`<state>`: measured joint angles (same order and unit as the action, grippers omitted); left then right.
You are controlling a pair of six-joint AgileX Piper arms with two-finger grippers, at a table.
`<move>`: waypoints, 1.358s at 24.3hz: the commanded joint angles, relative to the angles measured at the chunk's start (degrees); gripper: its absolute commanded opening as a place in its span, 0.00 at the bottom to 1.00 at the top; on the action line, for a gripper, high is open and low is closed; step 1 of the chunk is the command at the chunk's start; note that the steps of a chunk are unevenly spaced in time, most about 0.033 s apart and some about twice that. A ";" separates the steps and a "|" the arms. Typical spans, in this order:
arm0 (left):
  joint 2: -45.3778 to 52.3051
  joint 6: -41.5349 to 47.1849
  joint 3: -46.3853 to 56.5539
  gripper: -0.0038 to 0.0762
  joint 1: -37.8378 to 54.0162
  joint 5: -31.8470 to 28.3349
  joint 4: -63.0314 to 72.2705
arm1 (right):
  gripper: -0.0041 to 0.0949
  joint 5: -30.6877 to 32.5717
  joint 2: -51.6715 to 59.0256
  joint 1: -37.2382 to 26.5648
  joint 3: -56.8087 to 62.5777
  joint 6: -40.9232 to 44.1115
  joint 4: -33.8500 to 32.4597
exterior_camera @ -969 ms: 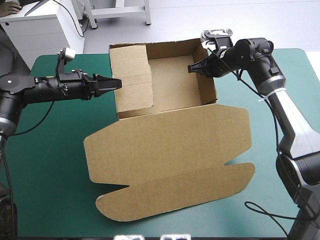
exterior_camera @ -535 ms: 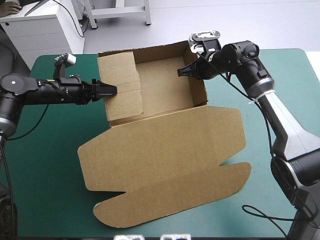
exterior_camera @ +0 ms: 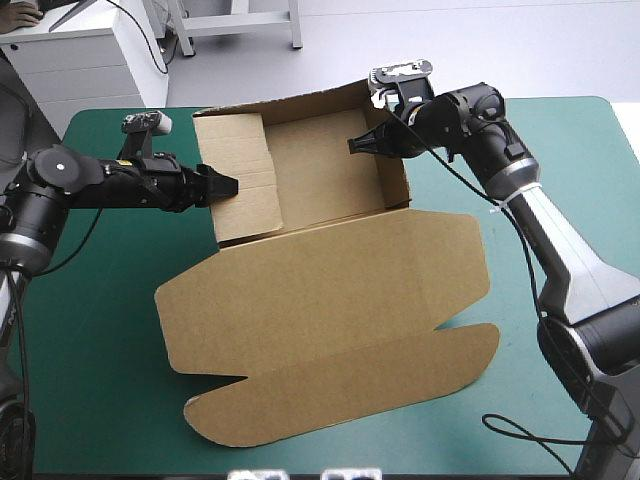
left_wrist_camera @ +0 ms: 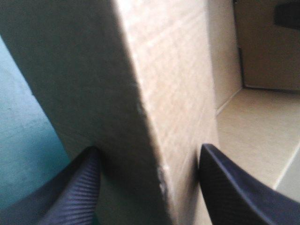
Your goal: Fold the box
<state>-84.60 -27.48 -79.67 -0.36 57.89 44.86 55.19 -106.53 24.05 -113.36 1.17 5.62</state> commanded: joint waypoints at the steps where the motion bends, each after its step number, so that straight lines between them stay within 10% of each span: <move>1: 2.26 3.87 -1.87 0.50 -1.56 -3.83 -2.69 | 0.04 -3.65 3.31 1.05 -1.99 0.68 4.97; 4: 2.15 6.00 -1.87 0.42 -1.56 -6.07 -7.44 | 0.04 -2.96 3.31 1.05 -1.99 0.68 4.97; 8: 2.15 5.45 -1.87 0.04 -1.56 -9.37 -7.98 | 0.04 -0.41 3.26 1.05 -1.99 0.81 3.61; 19: 0.98 11.35 -2.45 0.04 -8.11 -10.49 -17.41 | 0.04 12.04 1.75 1.05 -1.99 6.15 -7.91; 33: -9.22 26.83 -4.26 0.04 -16.89 -3.14 -35.76 | 0.04 16.28 -3.52 1.05 1.43 8.08 -4.63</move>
<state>-94.34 -1.01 -81.84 -16.39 56.15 8.59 70.99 -113.01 25.01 -111.83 10.01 0.33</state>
